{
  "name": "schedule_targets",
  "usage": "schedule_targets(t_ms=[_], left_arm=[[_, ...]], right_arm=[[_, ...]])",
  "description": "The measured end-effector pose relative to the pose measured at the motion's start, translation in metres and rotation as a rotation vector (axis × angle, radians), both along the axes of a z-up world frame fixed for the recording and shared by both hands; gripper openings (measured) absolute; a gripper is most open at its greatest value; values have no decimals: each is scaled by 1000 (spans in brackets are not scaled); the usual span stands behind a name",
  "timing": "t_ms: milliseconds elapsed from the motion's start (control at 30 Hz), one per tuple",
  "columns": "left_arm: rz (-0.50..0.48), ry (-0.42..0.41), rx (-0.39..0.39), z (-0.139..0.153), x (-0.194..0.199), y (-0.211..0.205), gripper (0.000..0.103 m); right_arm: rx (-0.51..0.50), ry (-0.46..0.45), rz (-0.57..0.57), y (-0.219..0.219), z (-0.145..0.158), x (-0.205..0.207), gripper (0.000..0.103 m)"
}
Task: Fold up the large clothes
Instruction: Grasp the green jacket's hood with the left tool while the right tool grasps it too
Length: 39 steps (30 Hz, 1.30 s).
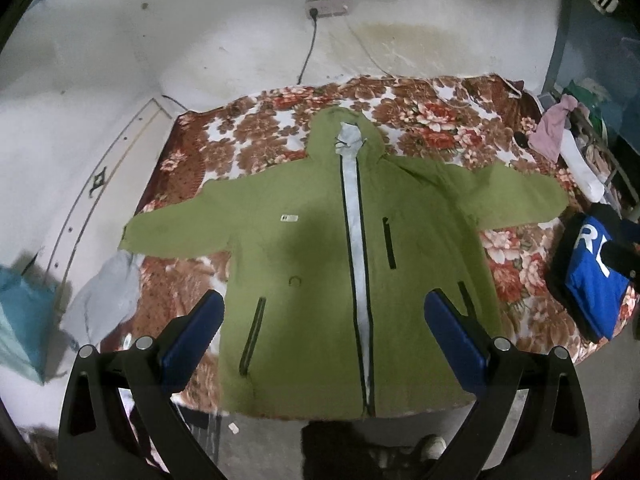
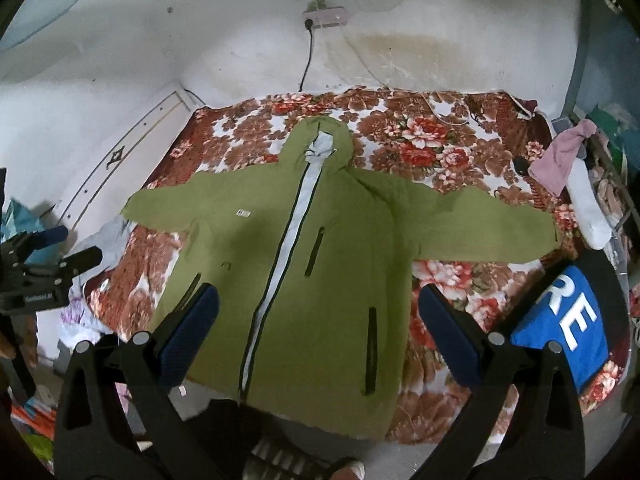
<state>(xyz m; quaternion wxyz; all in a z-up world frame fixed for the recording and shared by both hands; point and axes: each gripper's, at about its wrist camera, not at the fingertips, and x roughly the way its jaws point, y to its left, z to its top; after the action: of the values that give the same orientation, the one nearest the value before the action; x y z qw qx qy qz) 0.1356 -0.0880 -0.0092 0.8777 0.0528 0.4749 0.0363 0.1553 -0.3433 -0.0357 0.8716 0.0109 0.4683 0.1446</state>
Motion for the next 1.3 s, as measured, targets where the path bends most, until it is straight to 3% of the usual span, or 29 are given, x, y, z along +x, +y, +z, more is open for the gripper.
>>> schedule_targets(t_ms=[167,267,333,467,567,933,1200,1300], left_arm=[[-78,23,-47,-27,87,30,98],[-137,49,-1,-45,162,48,98],[-172,63,-36,-51,203,59,98],[-251,63,-12,-68,266,61,98],[-286,85,-45,-86,311,65,98],[-160,171,-76,-159,446,78,98],[-92,200,-89,-233,563,90,98],[-89,224,-127,-265,608,93,98]], right_arm=[[-31,39,-85,32,-26,79,98],[-48,69,-126,53,-31,124,98],[-64,82,-163,67,-35,156,98],[-82,118,-212,90,-57,219,98],[-63,171,-244,98,-78,260,98],[-116,211,-182,108,-148,390,98],[-73,233,-148,91,-248,538,98],[-40,266,-124,93,-286,587,98]])
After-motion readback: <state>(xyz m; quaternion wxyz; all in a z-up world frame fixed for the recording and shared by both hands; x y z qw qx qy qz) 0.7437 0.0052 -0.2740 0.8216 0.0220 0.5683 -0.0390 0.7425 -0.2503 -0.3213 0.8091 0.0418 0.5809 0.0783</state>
